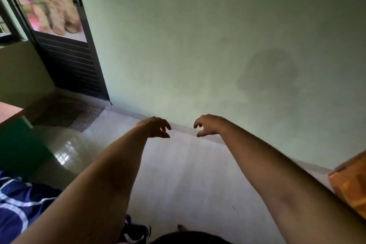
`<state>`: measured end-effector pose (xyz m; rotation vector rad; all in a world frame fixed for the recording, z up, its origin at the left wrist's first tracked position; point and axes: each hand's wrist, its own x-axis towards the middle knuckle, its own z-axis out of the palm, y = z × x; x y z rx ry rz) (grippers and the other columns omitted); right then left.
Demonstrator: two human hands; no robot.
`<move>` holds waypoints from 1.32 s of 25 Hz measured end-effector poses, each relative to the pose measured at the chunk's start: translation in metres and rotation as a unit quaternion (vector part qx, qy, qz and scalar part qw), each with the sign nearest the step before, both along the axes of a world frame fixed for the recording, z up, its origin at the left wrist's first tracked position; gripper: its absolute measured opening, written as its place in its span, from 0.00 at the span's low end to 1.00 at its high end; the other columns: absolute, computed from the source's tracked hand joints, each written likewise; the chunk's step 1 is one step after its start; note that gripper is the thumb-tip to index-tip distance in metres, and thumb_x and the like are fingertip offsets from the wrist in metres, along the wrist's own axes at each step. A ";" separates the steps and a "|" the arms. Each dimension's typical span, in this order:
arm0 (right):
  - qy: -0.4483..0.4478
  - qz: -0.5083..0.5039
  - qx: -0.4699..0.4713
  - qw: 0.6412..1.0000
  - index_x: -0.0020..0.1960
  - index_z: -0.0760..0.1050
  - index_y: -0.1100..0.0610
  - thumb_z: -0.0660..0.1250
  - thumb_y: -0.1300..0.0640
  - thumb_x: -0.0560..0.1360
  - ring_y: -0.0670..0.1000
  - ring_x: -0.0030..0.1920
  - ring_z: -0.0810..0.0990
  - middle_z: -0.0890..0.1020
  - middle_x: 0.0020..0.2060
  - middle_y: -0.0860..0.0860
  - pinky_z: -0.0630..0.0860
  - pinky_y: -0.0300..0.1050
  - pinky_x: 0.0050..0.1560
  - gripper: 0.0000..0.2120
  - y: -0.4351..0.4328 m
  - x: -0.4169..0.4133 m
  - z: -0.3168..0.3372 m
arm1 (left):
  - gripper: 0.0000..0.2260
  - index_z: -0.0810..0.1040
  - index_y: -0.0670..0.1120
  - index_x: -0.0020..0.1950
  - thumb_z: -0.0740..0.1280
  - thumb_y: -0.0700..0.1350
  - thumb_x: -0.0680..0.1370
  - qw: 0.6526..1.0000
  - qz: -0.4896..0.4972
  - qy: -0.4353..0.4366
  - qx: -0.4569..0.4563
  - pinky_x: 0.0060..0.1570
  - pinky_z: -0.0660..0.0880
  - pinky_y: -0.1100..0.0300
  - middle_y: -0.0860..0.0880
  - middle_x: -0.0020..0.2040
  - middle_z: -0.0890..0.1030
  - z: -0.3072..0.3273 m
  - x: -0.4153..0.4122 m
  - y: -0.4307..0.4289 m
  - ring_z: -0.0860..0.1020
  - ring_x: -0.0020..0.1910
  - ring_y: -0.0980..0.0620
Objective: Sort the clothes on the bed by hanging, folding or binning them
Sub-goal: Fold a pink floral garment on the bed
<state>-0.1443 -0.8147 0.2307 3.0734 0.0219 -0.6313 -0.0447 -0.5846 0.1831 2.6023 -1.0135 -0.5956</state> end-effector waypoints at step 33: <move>0.062 0.390 0.062 0.916 0.62 0.76 0.51 0.70 0.48 0.73 0.53 0.58 0.78 0.80 0.58 0.50 0.75 0.47 0.58 0.19 0.428 0.655 -0.058 | 0.18 0.76 0.55 0.63 0.70 0.56 0.74 0.888 0.456 0.035 0.041 0.53 0.75 0.61 0.56 0.56 0.81 -0.036 0.412 0.406 0.78 0.50 0.55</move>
